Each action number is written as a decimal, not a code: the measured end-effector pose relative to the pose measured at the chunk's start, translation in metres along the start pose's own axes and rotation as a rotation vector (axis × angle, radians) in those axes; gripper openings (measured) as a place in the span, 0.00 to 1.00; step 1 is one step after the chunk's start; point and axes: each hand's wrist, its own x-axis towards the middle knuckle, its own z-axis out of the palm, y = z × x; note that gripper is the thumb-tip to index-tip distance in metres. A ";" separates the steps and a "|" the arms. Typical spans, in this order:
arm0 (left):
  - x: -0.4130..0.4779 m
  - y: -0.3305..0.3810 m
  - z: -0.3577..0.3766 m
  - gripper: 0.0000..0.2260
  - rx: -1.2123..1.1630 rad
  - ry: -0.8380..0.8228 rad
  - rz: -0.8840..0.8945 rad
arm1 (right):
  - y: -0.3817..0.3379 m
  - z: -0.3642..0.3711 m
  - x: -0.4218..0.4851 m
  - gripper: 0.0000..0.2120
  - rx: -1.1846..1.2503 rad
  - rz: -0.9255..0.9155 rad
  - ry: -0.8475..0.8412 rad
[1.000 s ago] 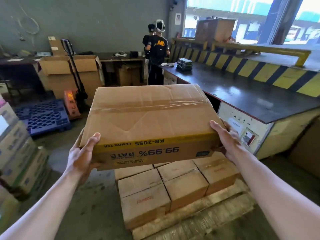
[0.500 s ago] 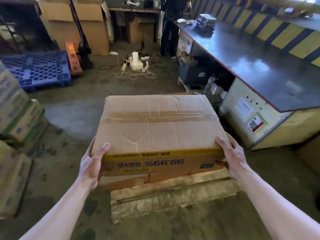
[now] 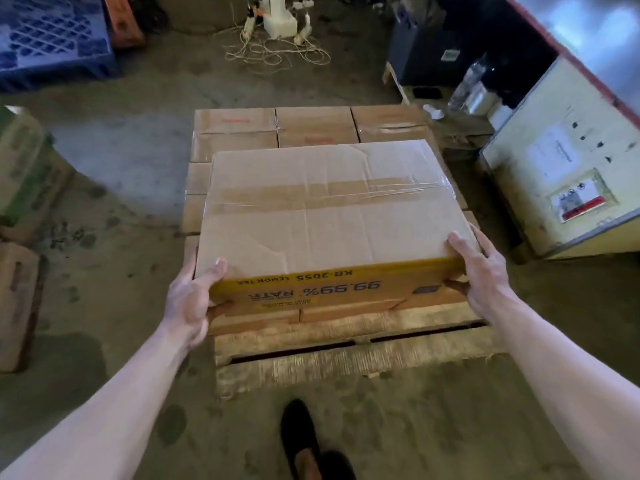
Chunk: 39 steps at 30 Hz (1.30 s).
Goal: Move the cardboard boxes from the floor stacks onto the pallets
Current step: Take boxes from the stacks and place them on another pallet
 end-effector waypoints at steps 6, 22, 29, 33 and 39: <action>0.061 -0.025 0.025 0.23 -0.001 -0.023 -0.033 | 0.035 0.015 0.048 0.24 0.005 0.070 0.017; 0.127 -0.110 0.091 0.34 -0.001 -0.071 -0.126 | 0.110 -0.004 0.168 0.21 0.003 0.162 -0.029; 0.135 -0.140 0.111 0.37 -0.030 -0.023 -0.141 | 0.142 -0.012 0.205 0.21 -0.029 0.159 -0.064; 0.129 -0.154 0.121 0.31 -0.028 0.006 -0.126 | 0.154 -0.022 0.209 0.22 -0.014 0.148 -0.067; 0.123 -0.167 0.128 0.29 -0.003 0.022 -0.148 | 0.164 -0.044 0.193 0.31 -0.040 0.182 -0.072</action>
